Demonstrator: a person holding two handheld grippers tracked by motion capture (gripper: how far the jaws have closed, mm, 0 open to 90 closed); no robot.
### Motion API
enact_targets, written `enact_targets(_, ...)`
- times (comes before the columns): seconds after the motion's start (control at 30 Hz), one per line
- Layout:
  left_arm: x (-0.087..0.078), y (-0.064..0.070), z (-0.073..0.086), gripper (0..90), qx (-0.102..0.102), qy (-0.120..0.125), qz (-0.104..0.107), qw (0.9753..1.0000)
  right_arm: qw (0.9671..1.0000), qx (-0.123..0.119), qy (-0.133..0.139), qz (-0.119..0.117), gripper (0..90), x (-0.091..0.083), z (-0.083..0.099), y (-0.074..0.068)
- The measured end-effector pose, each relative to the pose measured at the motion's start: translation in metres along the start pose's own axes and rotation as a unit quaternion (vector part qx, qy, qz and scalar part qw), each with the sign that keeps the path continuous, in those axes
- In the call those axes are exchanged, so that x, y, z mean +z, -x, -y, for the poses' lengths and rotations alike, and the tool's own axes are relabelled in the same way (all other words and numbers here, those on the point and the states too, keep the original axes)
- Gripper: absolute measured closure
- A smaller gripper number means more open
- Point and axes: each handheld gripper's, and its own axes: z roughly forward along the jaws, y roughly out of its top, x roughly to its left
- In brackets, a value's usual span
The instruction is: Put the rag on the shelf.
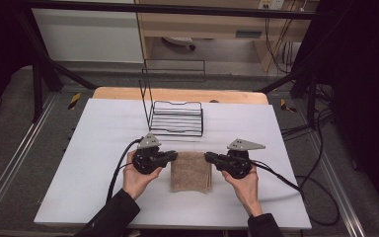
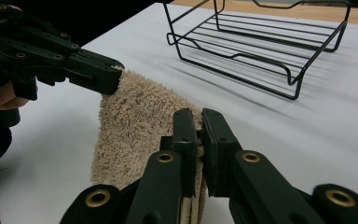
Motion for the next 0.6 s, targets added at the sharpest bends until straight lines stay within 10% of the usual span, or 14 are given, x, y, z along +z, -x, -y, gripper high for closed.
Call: enact_targets(0.6, -0.016, 0.01, -0.012, 85.3, 0.014, 0.034, -0.005, 0.9993, 0.999, -0.031, 0.033, 0.004, 84.9, -0.015, -0.014, -0.009)
